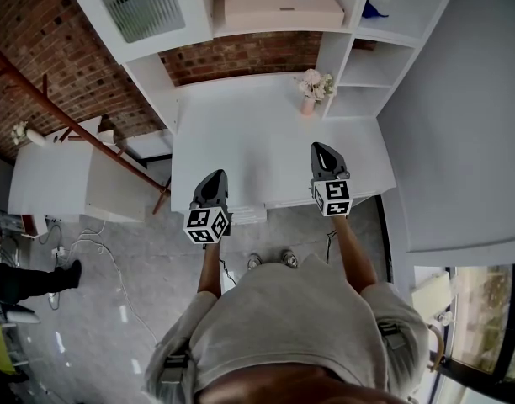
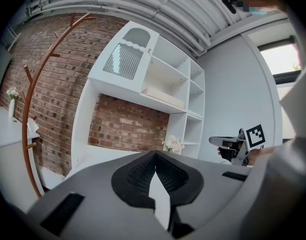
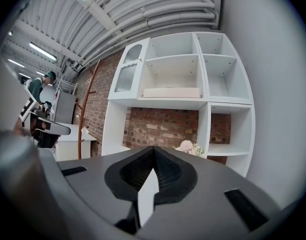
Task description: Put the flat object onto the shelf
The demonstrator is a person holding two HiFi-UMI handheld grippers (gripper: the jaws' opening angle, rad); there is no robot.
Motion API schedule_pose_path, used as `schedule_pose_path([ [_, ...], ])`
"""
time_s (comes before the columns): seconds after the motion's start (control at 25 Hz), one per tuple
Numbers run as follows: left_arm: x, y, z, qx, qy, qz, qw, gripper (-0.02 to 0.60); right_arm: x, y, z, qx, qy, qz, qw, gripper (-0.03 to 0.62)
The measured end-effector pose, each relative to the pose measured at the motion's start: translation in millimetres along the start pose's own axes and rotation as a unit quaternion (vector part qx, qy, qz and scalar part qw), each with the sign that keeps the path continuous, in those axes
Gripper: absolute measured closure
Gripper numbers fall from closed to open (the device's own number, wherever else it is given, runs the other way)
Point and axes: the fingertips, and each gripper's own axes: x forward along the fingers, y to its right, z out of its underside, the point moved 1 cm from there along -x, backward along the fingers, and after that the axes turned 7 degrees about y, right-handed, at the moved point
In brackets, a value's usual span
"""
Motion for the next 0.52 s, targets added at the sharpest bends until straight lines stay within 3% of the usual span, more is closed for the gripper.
schedule_pose_path([
  [0.52, 6.4, -2.0, 1.3, -0.001, 0.0, 0.0, 1.0, 0.566, 5.4, -6.6, 5.5, -0.002, -0.007, -0.008, 1.0, 0.565],
])
